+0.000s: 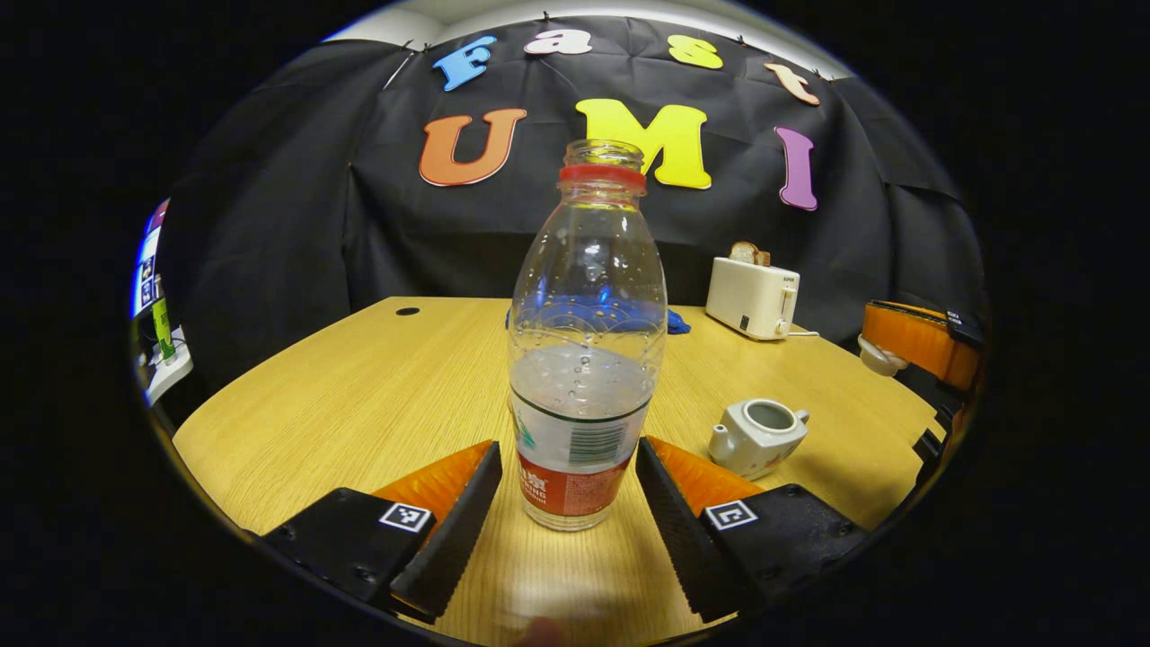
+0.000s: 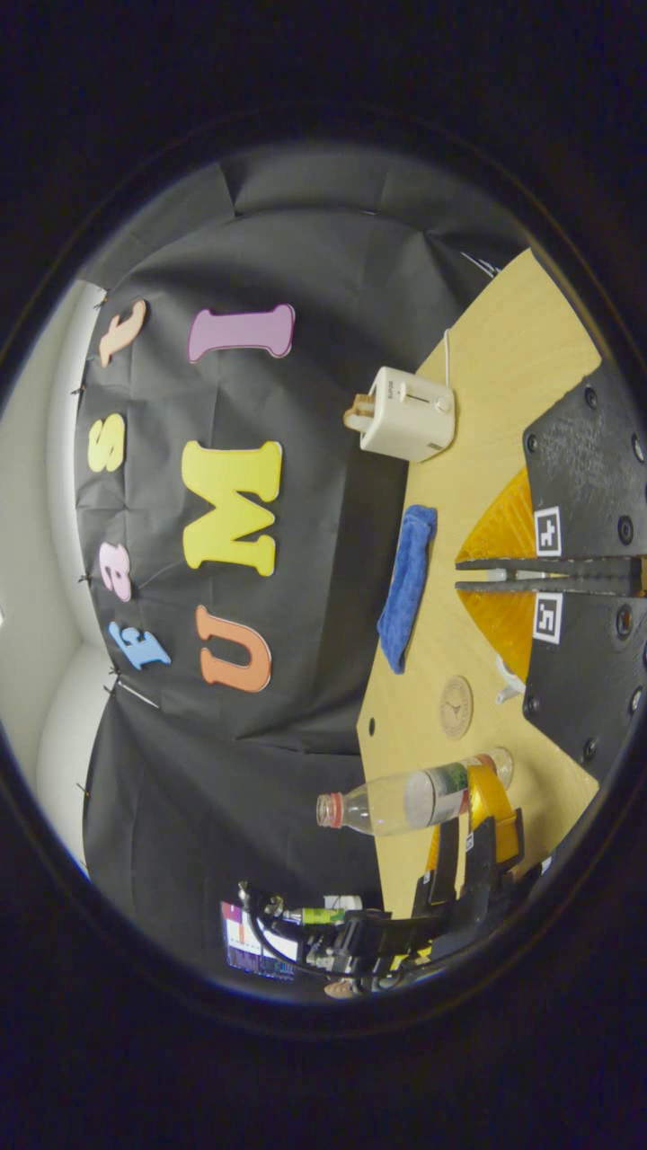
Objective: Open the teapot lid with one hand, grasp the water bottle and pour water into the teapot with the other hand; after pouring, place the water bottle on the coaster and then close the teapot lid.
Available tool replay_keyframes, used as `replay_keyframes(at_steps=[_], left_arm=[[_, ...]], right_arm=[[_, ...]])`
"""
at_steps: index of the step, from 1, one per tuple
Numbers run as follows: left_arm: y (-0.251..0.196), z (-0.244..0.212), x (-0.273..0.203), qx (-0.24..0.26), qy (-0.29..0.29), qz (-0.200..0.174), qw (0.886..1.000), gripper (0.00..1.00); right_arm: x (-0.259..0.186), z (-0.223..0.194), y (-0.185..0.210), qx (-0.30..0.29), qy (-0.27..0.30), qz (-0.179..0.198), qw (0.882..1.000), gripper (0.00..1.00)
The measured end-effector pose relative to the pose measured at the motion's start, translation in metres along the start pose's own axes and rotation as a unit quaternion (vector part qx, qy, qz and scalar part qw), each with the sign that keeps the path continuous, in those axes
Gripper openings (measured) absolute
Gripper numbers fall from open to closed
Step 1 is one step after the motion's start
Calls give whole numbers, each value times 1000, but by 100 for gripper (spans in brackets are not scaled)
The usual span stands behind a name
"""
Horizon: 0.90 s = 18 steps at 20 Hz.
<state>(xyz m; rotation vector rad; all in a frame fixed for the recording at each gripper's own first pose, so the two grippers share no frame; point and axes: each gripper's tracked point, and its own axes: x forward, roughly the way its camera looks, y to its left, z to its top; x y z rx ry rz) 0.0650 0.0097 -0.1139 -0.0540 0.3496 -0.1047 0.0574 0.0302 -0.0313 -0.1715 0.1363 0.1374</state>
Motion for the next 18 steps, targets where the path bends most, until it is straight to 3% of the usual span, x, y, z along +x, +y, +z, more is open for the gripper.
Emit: replay_keyframes(at_steps=[4,9,11,12,18], left_arm=[[0,2,0,27,13,-1,1000,80],[17,28,-4,154,19,35,987,77],[22,32,-4,208,35,42,977,82],[24,34,-5,239,44,45,969,76],[40,38,-4,393,70,75,914,75]], right_arm=[[-2,-4,-4,0,3,-1,1000,0],[-8,-4,-19,5,-2,-7,1000,0],[-10,-7,-26,7,0,-10,1000,0],[-11,-9,-29,8,2,-11,1000,0],[-16,-19,-52,22,7,-23,999,0]])
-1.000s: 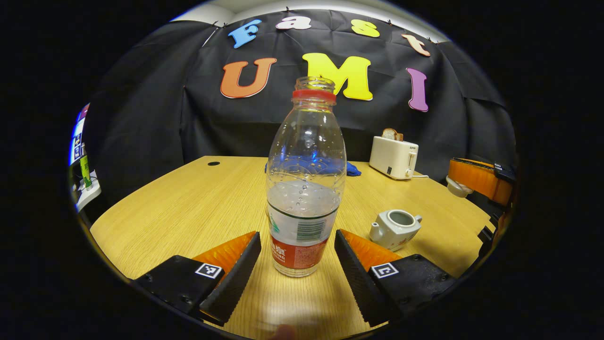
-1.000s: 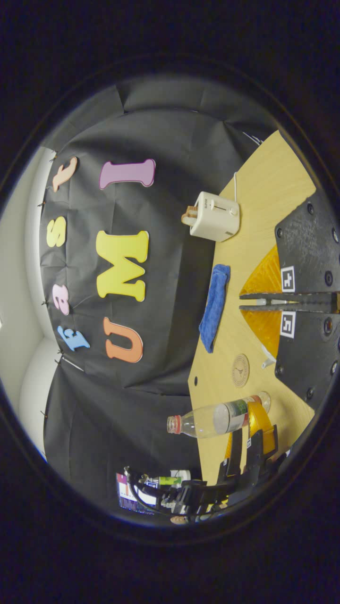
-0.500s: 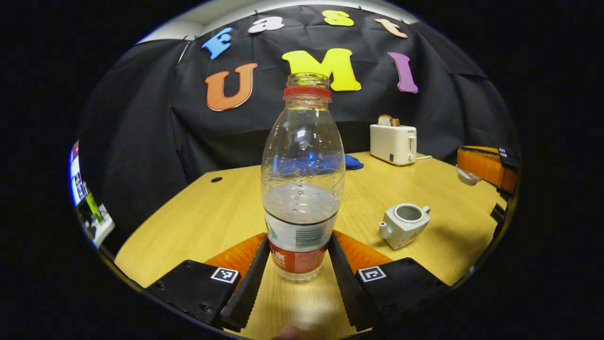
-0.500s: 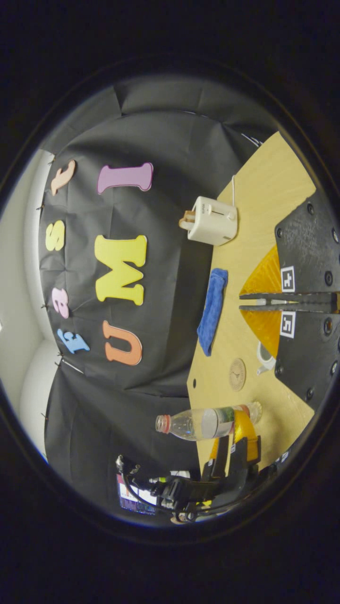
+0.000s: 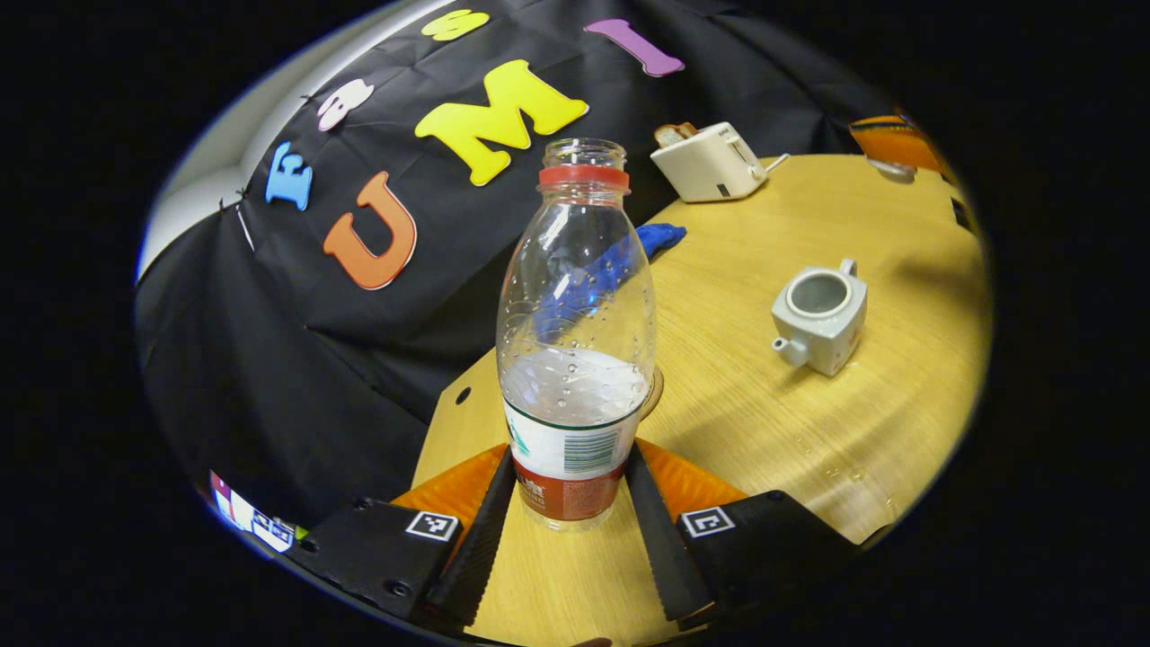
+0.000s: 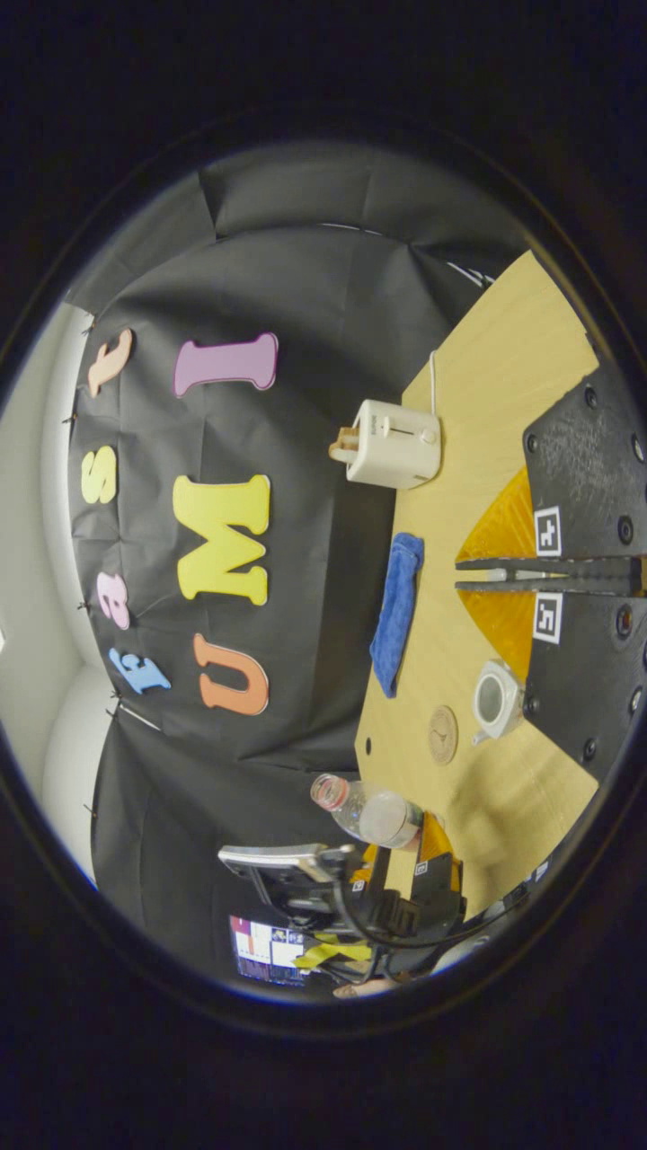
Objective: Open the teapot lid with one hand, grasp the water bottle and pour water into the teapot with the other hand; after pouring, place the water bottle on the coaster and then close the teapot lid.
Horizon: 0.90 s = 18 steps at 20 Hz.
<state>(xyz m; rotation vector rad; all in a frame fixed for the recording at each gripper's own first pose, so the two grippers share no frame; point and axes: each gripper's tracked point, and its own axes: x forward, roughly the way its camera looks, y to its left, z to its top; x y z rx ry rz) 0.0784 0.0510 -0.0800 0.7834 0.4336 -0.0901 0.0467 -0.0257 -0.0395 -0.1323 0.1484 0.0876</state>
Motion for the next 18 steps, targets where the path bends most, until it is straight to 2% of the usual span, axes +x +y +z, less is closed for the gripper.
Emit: replay_keyframes(at_steps=[3,7,10,18], left_arm=[[1,-1,1,78,1,18,997,74],[-3,4,7,188,6,33,982,74],[-12,6,12,234,12,35,972,74],[-6,22,22,327,9,81,941,74]], right_arm=[[-3,-4,-10,4,2,-5,1000,0],[-8,-7,-24,14,3,-13,1000,0],[-11,-13,-31,18,6,-17,1000,0],[-14,-25,-46,26,14,-24,999,0]])
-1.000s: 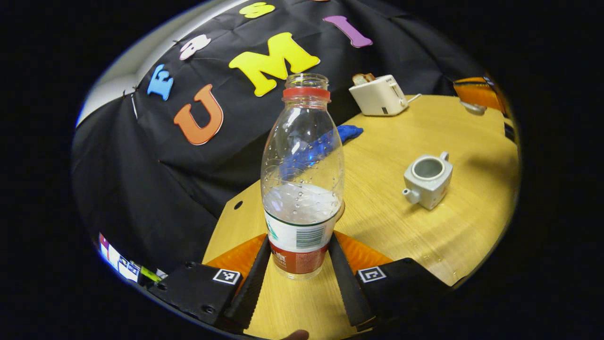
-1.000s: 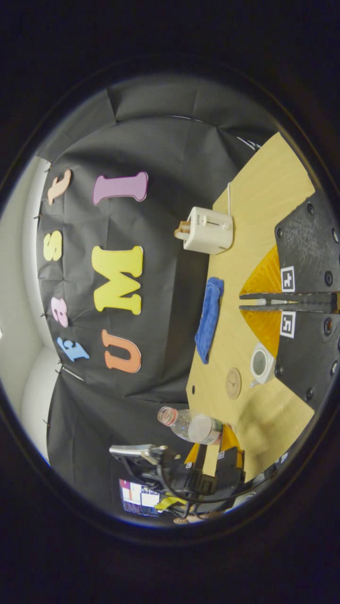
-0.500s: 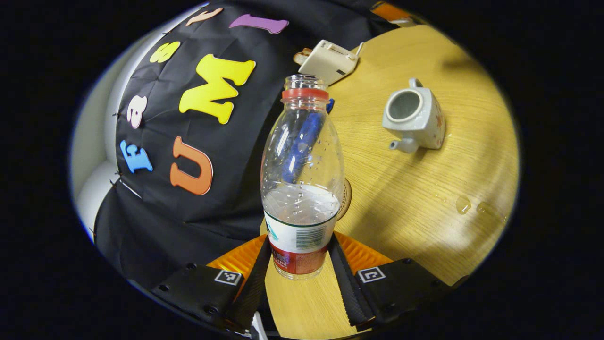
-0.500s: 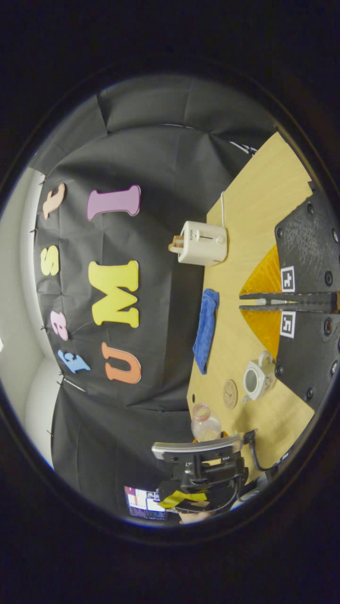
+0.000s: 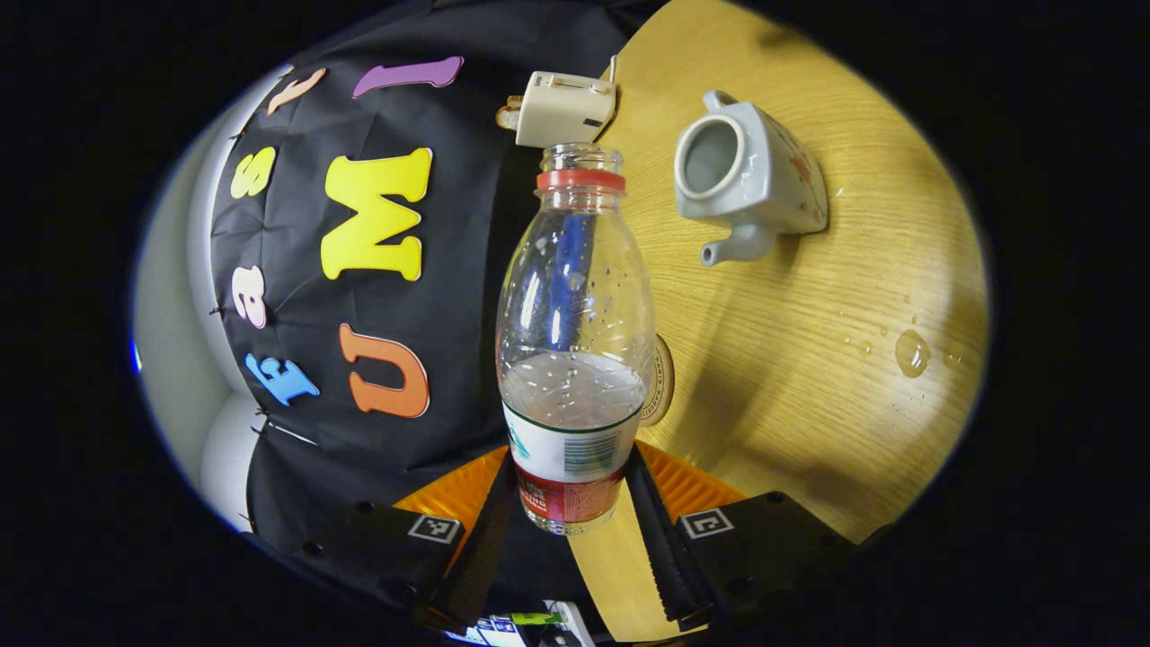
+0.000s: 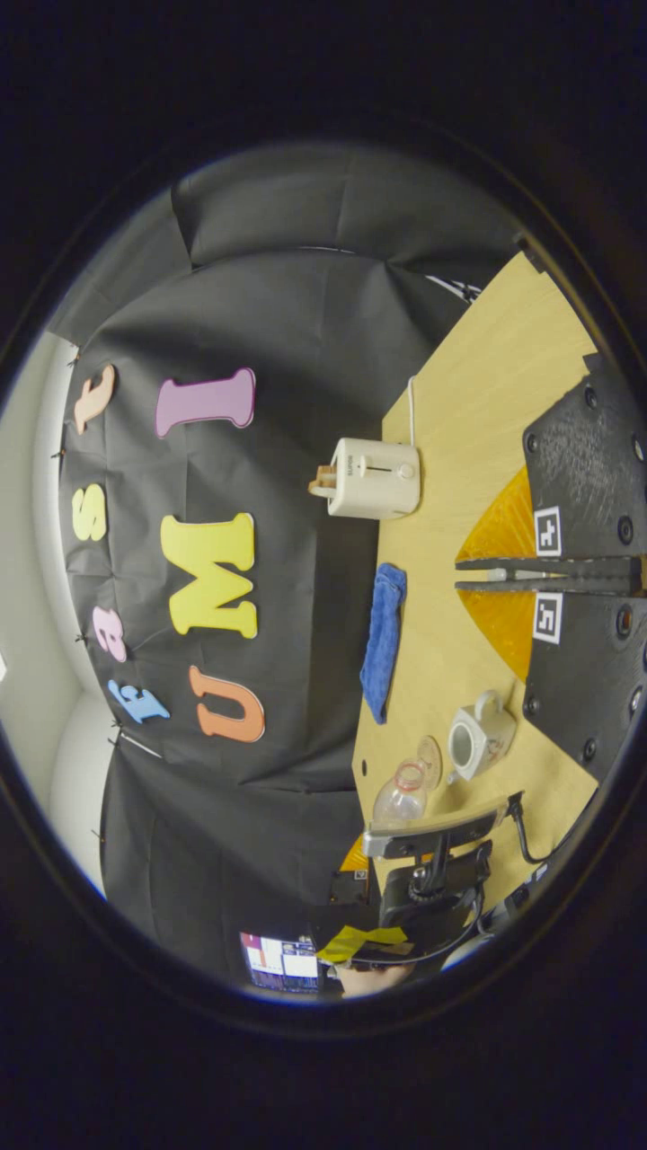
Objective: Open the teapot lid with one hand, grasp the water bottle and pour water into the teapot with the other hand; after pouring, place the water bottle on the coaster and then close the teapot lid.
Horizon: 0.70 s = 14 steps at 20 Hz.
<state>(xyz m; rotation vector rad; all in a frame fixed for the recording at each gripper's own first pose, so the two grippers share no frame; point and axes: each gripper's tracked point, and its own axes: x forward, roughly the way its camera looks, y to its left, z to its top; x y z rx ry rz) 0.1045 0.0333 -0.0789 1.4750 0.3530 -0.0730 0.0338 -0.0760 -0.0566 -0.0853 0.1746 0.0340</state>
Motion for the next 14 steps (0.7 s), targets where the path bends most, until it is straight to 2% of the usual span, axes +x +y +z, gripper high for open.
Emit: replay_keyframes(at_steps=[8,14], left_arm=[[8,7,1,71,0,36,997,74],[15,9,1,104,0,54,993,74]], right_arm=[[-2,-3,-6,3,2,-3,1000,0],[-3,-3,-6,4,1,-3,1000,0]])
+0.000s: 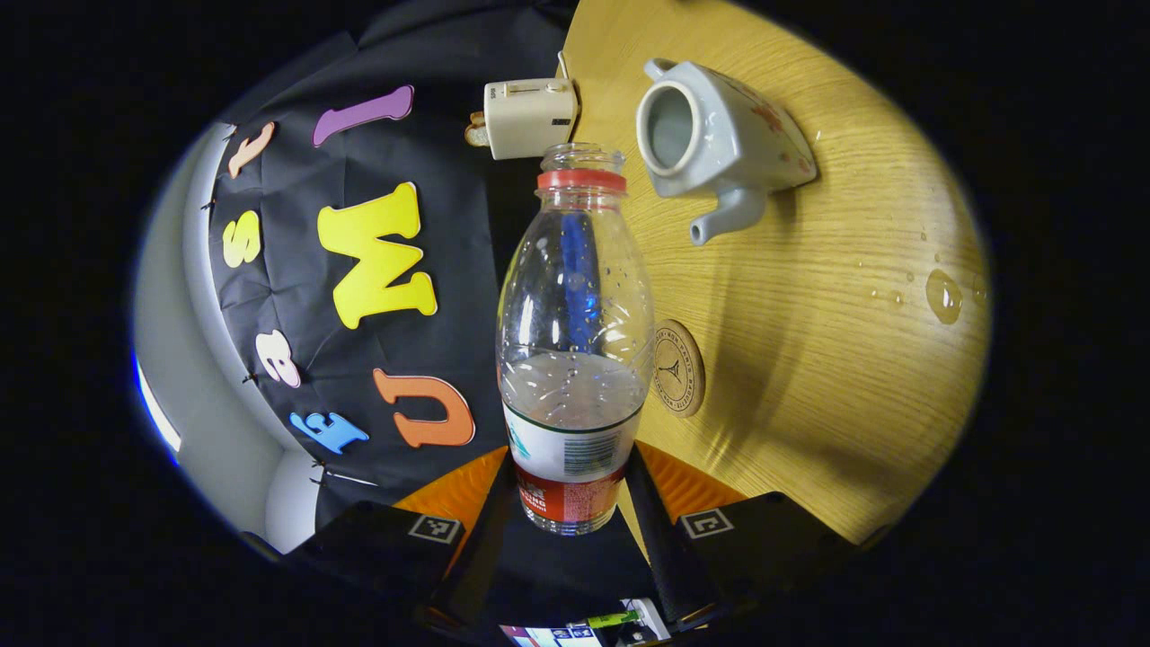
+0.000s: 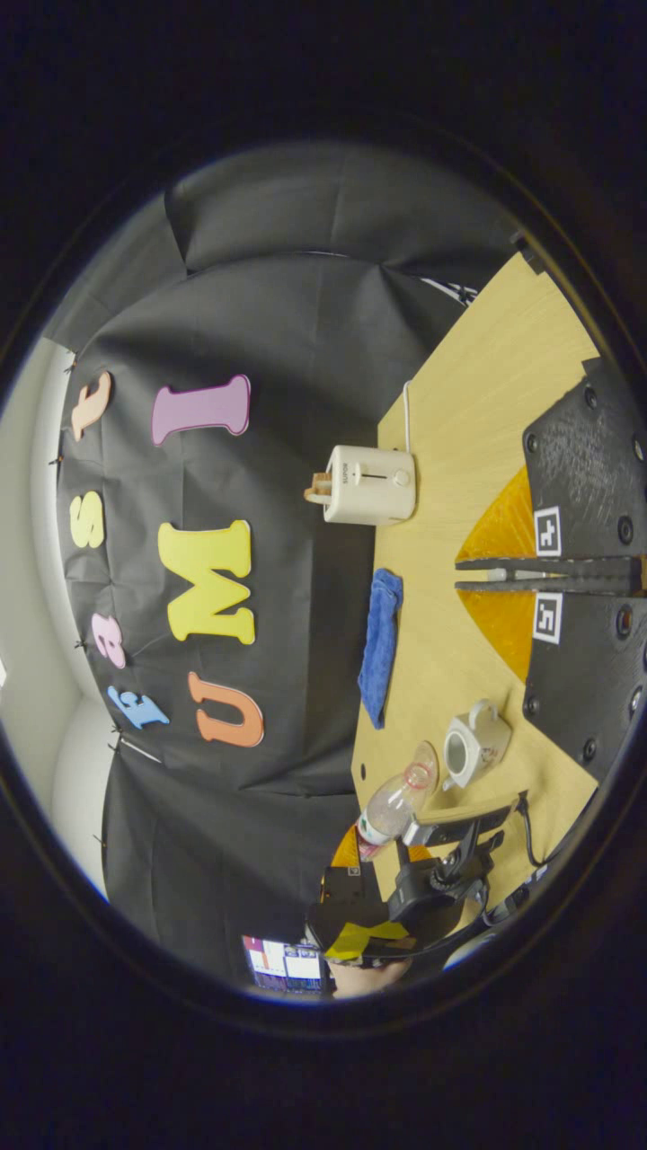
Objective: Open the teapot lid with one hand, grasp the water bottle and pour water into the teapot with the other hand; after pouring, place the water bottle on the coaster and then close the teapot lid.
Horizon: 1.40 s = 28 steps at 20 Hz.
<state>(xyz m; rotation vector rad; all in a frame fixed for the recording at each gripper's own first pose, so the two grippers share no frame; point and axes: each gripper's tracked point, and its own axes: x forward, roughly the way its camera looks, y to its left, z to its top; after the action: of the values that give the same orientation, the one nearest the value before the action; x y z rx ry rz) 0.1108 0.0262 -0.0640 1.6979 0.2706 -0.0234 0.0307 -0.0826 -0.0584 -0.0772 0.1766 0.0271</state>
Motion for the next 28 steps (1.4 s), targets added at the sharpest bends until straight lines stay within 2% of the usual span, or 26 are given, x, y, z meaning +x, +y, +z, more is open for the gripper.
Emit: replay_keyframes(at_steps=[15,28], left_arm=[[17,3,-2,71,-3,41,997,74],[32,7,-6,129,2,67,989,73]], right_arm=[[-3,-1,1,1,0,4,1000,0],[-6,0,3,7,-4,13,1000,0]])
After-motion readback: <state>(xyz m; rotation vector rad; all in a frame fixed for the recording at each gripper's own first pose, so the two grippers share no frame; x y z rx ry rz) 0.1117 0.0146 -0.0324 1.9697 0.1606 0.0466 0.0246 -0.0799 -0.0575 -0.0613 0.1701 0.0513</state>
